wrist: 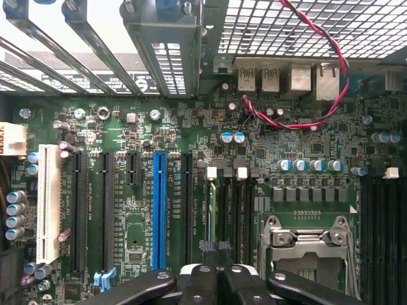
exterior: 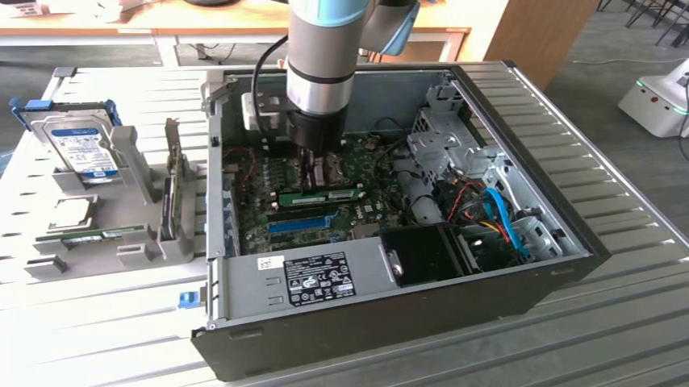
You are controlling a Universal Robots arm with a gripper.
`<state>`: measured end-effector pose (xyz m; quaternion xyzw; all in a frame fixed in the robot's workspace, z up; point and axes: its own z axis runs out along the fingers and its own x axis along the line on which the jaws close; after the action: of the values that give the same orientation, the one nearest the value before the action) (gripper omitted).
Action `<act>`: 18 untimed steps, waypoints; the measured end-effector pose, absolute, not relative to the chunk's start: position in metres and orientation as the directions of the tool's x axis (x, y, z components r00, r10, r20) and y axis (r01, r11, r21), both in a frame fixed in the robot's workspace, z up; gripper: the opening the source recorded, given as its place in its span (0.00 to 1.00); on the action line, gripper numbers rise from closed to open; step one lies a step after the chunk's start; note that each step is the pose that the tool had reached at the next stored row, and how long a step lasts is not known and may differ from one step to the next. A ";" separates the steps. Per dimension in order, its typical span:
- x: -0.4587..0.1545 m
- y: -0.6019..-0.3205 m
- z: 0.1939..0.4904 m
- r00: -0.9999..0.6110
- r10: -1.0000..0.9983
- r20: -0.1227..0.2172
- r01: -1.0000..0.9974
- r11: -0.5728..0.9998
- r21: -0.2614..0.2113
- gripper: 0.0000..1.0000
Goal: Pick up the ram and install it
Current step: 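Press down the ram until it locks into place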
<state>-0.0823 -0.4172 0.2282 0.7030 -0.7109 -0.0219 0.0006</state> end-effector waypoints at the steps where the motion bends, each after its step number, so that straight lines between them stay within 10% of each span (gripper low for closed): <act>1: -0.082 -0.417 0.228 -0.012 -0.999 -0.030 -0.999 0.011 0.032 0.10; 18: -0.082 -0.417 0.225 -0.012 -0.999 -0.030 -0.999 0.011 0.032 0.10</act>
<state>-0.0825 -0.4175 0.2255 0.7030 -0.7109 -0.0219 0.0007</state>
